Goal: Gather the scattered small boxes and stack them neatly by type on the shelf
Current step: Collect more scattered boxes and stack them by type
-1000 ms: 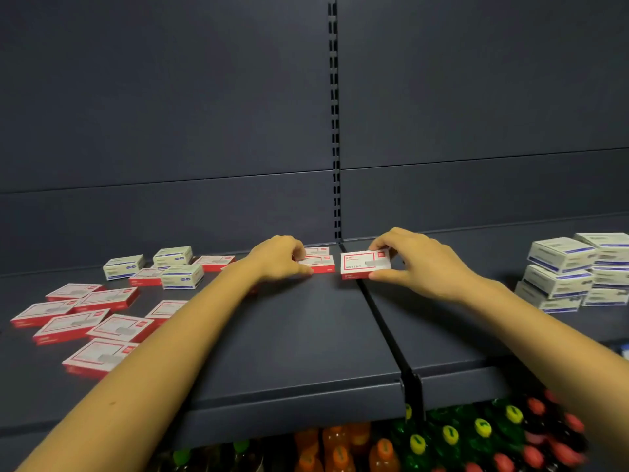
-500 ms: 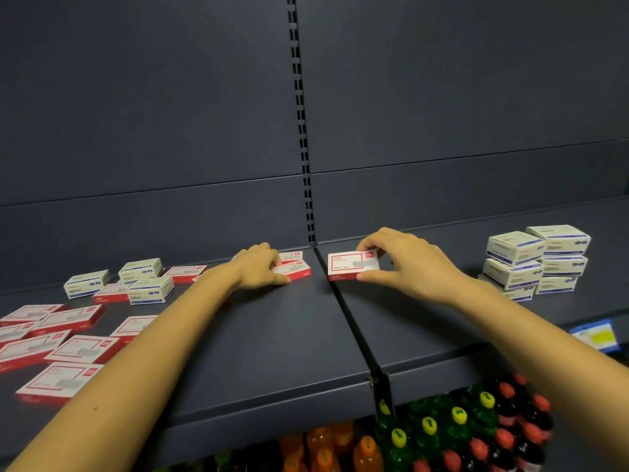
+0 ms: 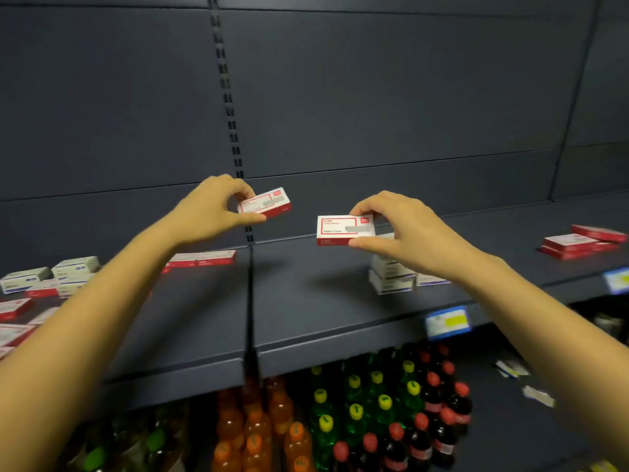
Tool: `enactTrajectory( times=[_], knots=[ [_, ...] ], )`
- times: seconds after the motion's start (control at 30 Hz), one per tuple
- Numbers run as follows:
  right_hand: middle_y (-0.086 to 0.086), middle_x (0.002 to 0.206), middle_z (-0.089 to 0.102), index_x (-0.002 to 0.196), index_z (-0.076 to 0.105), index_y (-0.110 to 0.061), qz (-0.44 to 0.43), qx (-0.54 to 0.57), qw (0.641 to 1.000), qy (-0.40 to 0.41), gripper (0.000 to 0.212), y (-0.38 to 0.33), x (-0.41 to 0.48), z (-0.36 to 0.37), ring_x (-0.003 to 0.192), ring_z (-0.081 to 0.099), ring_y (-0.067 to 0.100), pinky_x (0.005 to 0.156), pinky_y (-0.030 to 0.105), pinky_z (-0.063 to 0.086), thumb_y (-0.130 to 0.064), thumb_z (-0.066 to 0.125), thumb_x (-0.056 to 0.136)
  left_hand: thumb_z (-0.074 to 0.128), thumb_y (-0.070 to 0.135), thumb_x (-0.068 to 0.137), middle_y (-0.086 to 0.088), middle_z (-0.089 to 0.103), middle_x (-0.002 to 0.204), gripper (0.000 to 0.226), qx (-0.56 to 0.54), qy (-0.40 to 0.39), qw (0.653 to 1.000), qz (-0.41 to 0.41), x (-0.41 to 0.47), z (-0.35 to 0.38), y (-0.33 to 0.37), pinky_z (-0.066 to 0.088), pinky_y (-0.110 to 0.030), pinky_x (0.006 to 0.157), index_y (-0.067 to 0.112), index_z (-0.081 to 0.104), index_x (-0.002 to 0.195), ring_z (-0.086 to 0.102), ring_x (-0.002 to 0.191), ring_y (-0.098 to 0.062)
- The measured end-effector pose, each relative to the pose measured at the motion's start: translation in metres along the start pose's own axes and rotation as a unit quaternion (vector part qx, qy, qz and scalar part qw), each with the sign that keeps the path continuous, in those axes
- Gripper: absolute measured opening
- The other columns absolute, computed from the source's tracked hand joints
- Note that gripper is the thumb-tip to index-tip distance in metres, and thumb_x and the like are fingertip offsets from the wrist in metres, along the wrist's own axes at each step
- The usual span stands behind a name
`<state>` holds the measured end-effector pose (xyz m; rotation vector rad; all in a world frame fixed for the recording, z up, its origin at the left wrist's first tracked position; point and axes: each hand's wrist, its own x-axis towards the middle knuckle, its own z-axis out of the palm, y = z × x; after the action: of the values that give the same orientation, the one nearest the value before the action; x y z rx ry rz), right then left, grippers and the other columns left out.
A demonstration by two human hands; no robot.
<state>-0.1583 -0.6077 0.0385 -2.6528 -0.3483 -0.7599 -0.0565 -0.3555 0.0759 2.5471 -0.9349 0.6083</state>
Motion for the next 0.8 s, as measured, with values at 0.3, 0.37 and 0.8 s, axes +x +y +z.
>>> enactTrajectory(
  times=[0.3,0.37,0.8],
  knots=[
    [-0.006,0.116,0.057,0.116,0.055,-0.023,0.052,-0.043,0.998,-0.011,0.039,0.106,-0.09,-0.097,0.104,0.053,0.011,0.092,0.037,0.047,-0.041,0.063,0.082,0.069,0.033,0.078,-0.003,0.062,0.103,0.037,-0.033,-0.012,0.997,0.072,0.024,0.061,0.158,0.039,-0.024,0.066,0.011,0.062,0.107,0.051,0.086,-0.015],
    [-0.006,0.116,0.057,0.116,0.055,-0.024,0.068,-0.049,0.996,-0.015,0.039,0.132,-0.11,-0.115,0.104,0.052,0.01,0.09,0.033,0.046,-0.042,0.063,0.082,0.068,0.035,0.078,-0.002,0.061,0.102,0.038,-0.041,-0.024,0.995,0.084,0.033,0.08,0.186,0.039,-0.022,0.063,0.012,0.062,0.107,0.051,0.084,-0.013],
    [-0.002,0.115,0.057,0.112,0.056,-0.023,0.197,-0.082,0.977,0.007,0.037,0.305,-0.177,-0.195,0.099,0.051,0.011,0.085,0.036,0.047,-0.038,0.066,0.081,0.065,0.045,0.078,-0.002,0.06,0.112,0.044,-0.034,-0.082,0.988,0.125,0.116,0.196,0.32,0.044,-0.032,0.076,0.016,0.06,0.112,0.044,0.091,-0.01]
  ],
)
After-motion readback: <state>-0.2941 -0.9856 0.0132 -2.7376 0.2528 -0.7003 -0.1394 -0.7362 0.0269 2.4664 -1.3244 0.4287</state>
